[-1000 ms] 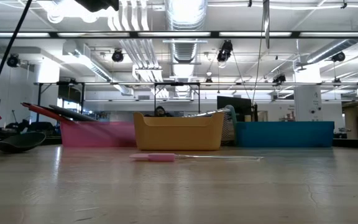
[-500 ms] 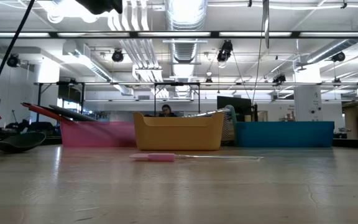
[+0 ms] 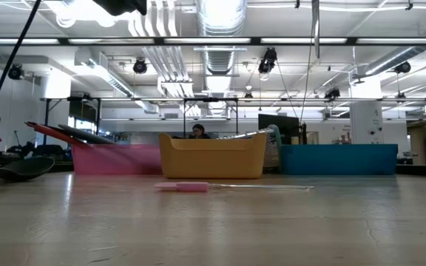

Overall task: Pick & Place Kitchen Items
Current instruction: Put the blue patterned knife into the blue bin

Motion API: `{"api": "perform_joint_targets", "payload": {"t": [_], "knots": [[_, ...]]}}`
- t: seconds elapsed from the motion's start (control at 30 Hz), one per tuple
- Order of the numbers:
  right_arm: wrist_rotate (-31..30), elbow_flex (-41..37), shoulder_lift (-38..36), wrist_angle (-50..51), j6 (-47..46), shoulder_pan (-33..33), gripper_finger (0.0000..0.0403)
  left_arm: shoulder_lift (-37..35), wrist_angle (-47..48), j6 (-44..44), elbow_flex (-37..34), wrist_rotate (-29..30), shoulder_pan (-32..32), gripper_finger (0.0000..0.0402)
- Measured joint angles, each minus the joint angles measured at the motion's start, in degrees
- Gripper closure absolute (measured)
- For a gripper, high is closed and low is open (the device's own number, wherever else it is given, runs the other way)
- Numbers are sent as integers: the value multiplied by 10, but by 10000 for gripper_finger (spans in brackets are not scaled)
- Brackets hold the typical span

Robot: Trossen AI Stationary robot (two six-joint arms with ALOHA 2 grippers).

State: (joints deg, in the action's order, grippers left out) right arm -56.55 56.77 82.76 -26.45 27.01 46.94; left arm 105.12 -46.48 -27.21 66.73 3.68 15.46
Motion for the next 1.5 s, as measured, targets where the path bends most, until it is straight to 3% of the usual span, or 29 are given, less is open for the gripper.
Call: {"api": "perform_joint_targets", "payload": {"t": [0.17, 0.37, 0.5, 0.67, 0.83, 1.0, 1.07, 1.17, 1.3, 1.4, 1.5], "knots": [[-2, 0, 0, 0, 0, 0, 375, 0, 12, -1, 0, -1, 0, 376], [-3, -1, 1, 2, 0, 0, 374, -1, 40, -1, 5, -1, 0, 377], [-20, 2, 1, 6, 2, 4, 332, -6, 130, 4, 32, 3, 0, 377], [-39, 19, -3, -2, 10, 26, 272, -3, 377, 20, 98, 49, -1, 377], [-54, 45, -3, 24, 20, 55, 240, -5, 639, 53, 182, 65, 0, 377], [-233, 72, -3, 120, -48, 65, 227, -3, 911, 126, 286, 65, 0, 377], [-265, 77, -3, 173, -97, 62, 226, -4, 1000, 156, 332, 64, 0, 377], [-240, 83, -4, 238, -169, 55, 234, -3, 1075, 184, 385, 50, -3, 377], [-160, 87, -5, 321, -264, 34, 255, -3, 1110, 212, 437, -14, -16, 377], [-94, 97, -5, 391, -325, 9, 271, -3, 1118, 246, 455, -61, -29, 377], [-22, 127, -6, 475, -392, -17, 286, -3, 1144, 269, 456, -68, -37, 377]]}}
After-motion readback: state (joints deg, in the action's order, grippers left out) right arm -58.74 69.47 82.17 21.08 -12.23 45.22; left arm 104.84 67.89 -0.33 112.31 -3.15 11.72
